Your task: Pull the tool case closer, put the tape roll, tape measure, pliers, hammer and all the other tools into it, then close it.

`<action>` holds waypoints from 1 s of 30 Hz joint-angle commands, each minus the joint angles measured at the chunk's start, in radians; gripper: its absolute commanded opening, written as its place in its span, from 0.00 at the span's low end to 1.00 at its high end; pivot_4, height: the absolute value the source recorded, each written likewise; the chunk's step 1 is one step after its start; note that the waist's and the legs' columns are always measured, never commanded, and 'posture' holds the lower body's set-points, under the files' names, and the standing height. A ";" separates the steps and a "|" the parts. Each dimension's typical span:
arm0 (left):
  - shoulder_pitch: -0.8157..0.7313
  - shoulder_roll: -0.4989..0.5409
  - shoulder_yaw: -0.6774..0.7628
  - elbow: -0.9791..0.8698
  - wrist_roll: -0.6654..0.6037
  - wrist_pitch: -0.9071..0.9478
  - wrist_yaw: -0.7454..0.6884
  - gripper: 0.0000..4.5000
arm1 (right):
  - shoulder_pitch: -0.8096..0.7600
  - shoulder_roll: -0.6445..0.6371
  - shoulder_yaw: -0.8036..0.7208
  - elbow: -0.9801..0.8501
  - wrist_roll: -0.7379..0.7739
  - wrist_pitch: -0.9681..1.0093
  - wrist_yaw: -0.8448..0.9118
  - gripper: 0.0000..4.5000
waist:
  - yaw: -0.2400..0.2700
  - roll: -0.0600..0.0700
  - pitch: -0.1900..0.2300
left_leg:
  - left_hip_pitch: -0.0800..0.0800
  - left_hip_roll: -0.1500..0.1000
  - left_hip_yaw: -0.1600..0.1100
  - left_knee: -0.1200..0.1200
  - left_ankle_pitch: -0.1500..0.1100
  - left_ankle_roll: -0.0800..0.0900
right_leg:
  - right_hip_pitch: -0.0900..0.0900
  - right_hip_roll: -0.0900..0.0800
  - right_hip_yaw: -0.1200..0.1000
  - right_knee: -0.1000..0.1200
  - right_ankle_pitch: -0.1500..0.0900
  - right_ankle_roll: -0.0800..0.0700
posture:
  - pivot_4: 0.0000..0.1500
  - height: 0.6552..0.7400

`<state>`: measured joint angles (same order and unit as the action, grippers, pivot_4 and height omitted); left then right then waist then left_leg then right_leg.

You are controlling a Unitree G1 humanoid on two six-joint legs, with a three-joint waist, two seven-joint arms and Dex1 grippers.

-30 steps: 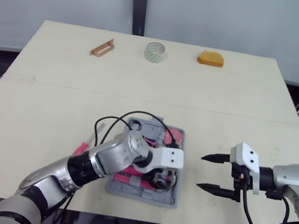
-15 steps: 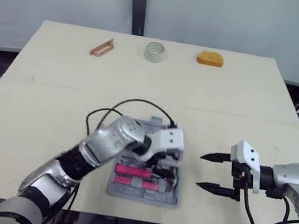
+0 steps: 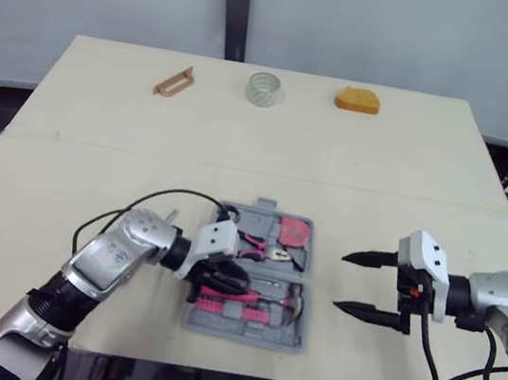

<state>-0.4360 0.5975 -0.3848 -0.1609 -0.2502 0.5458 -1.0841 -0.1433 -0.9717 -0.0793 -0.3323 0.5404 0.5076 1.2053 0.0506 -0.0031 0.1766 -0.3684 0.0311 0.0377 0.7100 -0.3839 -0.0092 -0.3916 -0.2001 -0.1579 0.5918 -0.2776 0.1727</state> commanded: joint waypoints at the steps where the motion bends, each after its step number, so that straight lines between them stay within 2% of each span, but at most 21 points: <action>1: 0.017 -0.024 -0.012 0.014 0.025 -0.068 0.009 0.02 | -0.008 0.000 -0.020 -0.015 0.012 -0.002 0.000 1.00 | 0.000 0.000 0.000 | 0.000 0.000 0.000 0.000 0.000 0.000 | 0.000 0.000 0.000 0.000 0.000 0.000 | 1.00 1.00; 9: 0.029 -0.070 -0.022 0.091 0.072 -0.134 0.038 0.02 | -0.004 -0.003 -0.019 -0.015 0.010 0.000 0.000 1.00 | -0.002 0.000 0.000 | 0.000 0.000 0.000 0.000 0.000 0.000 | 0.000 0.000 0.000 0.000 0.000 0.000 | 1.00 1.00; 30: 0.060 -0.069 -0.091 0.120 0.184 -0.198 0.021 0.02 | 0.009 -0.017 -0.026 -0.023 0.008 0.005 0.005 1.00 | 0.000 0.000 0.000 | 0.001 0.000 0.000 0.000 0.000 0.000 | 0.001 0.000 0.000 0.000 0.000 0.000 | 1.00 1.00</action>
<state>-0.4006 0.5220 -0.4322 -0.0397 -0.1010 0.3532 -1.0504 -0.1369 -0.9728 -0.0793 -0.3312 0.5394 0.5103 1.2054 0.0510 -0.0029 0.1764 -0.3677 0.0311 0.0379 0.7101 -0.3839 -0.0090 -0.3911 -0.2002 -0.1580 0.5919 -0.2775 0.1729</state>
